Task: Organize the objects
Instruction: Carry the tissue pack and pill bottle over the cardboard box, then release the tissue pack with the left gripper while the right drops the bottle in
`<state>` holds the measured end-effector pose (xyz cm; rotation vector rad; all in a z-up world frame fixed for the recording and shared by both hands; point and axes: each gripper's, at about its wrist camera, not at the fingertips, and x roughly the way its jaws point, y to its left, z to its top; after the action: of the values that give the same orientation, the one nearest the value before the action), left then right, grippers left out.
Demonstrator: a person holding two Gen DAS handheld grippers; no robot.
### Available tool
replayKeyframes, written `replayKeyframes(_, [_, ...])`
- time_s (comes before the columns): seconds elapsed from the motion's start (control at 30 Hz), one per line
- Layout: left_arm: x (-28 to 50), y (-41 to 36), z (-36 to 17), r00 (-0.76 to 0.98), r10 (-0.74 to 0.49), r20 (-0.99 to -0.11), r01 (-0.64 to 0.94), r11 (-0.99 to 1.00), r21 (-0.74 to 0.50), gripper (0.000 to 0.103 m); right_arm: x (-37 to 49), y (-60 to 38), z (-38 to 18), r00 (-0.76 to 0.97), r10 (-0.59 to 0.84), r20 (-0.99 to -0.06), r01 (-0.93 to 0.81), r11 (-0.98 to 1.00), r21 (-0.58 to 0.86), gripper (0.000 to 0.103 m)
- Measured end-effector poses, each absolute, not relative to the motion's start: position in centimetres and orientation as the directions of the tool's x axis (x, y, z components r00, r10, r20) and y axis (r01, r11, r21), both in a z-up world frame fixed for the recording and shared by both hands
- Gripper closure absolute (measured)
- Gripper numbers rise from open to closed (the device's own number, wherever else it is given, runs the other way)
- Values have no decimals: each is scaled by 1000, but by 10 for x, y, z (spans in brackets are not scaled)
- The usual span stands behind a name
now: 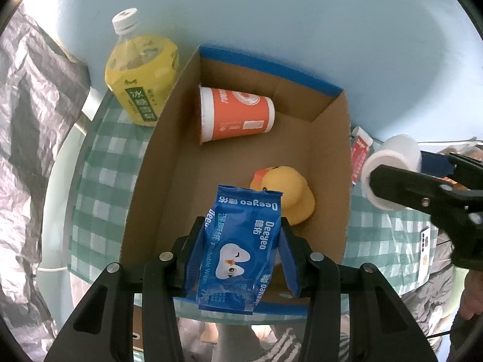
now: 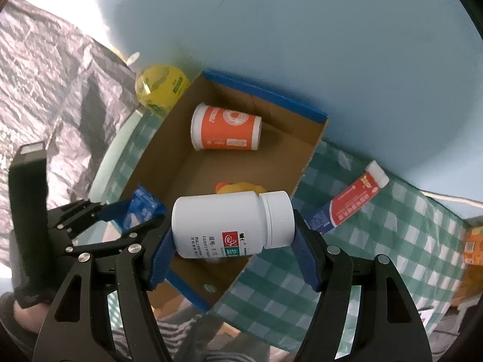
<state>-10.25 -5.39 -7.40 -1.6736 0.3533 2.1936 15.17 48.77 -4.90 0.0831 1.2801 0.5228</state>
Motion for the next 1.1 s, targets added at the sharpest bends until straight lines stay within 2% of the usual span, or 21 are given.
replayKeyframes(0.4, [-103, -63, -84, -216, 112, -970, -420, -908, -11, 56, 157, 519, -71, 151, 365, -919, -351, 889, 295, 32])
replayKeyframes(0.57, [-100, -61, -84, -220, 105, -970, -419, -908, -3, 52, 162, 520, -67, 176, 359, -917, -335, 897, 288, 32])
replayKeyframes(0.63, [-98, -59, -82, -228, 103, -968, -416, -909, 1, 44, 162, 517, -67, 178, 349, -920, -326, 903, 279, 31])
replayKeyframes(0.83, [-92, -50, -73, -259, 118, -959, -416, -909, 0, 32, 163, 508, -66, 180, 344, -921, -292, 913, 284, 31])
replayKeyframes(1.0, [-87, -40, -68, -276, 121, -954, -426, -905, 9, 30, 162, 496, -61, 200, 343, -918, -264, 921, 286, 30])
replayKeyframes(1.1, [-84, -34, -66, -285, 126, -950, -433, -901, 10, 29, 160, 489, -57, 217, 342, -914, -253, 924, 285, 26])
